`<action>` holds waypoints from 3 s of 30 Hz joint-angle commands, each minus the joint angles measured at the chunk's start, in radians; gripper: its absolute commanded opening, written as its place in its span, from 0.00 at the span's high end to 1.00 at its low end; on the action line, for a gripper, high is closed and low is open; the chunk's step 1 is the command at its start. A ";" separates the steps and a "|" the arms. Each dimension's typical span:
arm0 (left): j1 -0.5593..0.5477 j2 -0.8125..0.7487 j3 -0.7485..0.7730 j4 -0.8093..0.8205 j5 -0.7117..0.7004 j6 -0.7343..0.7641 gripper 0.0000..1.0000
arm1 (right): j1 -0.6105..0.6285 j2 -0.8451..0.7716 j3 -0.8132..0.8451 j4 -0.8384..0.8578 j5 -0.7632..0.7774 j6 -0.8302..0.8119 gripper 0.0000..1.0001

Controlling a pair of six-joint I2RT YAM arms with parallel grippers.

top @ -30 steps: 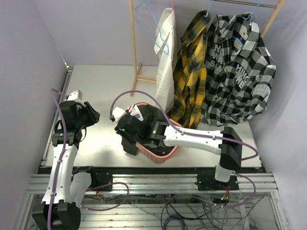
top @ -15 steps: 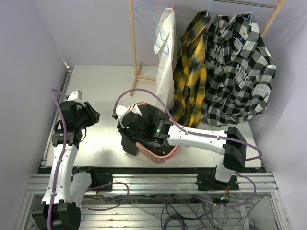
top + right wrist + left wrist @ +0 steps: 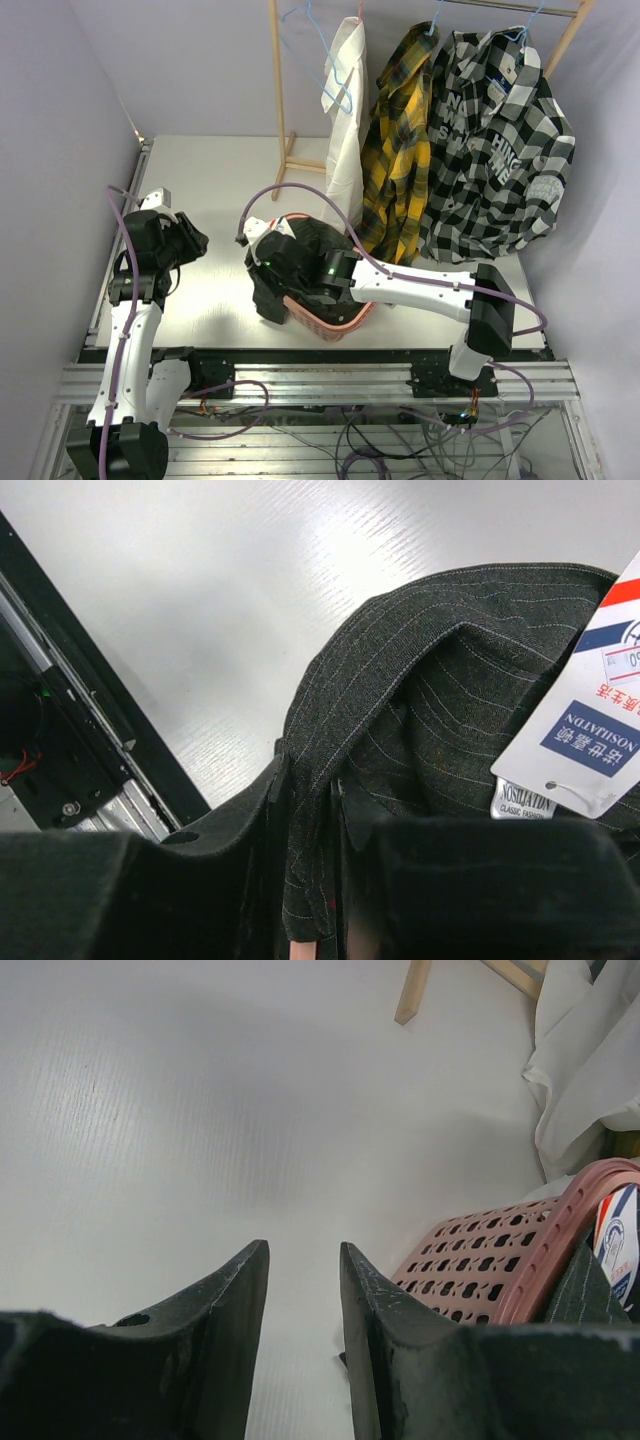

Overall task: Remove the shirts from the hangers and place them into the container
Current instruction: Place the shirt in the bin.

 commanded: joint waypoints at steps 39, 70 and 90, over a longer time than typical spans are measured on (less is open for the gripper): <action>-0.009 0.001 -0.004 0.017 0.019 0.010 0.54 | -0.334 -0.022 -0.413 0.070 -0.271 0.199 1.00; -0.032 -0.100 -0.788 1.382 0.463 -0.883 0.24 | -0.257 -0.539 -0.308 0.081 -0.130 0.088 0.61; -0.042 -0.252 0.055 -0.060 0.134 -0.128 0.27 | -0.111 -0.401 -0.226 0.024 -0.151 -0.008 0.60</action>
